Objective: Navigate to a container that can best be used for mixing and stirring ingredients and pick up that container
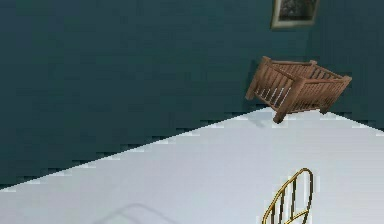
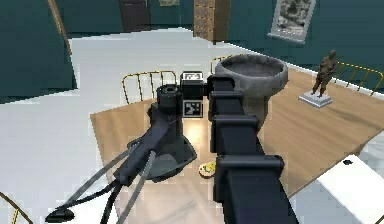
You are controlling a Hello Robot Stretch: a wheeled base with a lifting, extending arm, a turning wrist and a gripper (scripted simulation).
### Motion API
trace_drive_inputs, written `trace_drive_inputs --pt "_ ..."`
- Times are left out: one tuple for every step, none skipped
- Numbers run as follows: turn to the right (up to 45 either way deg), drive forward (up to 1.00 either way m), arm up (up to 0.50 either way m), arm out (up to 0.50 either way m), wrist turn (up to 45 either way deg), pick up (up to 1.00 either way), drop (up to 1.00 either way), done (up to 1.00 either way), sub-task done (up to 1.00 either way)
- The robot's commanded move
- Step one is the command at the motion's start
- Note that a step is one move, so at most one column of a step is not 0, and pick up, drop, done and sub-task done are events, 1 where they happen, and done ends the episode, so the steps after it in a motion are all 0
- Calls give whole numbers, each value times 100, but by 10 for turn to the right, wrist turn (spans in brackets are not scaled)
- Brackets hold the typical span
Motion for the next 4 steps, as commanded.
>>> trace_drive_inputs --pt "0 0 0 0 450 0 0 0 0" --pt "0 0 0 0 450 0 0 0 0" --pt "0 0 0 0 30 0 0 0 0" --pt "0 0 -22 0 0 0 0 0 0"
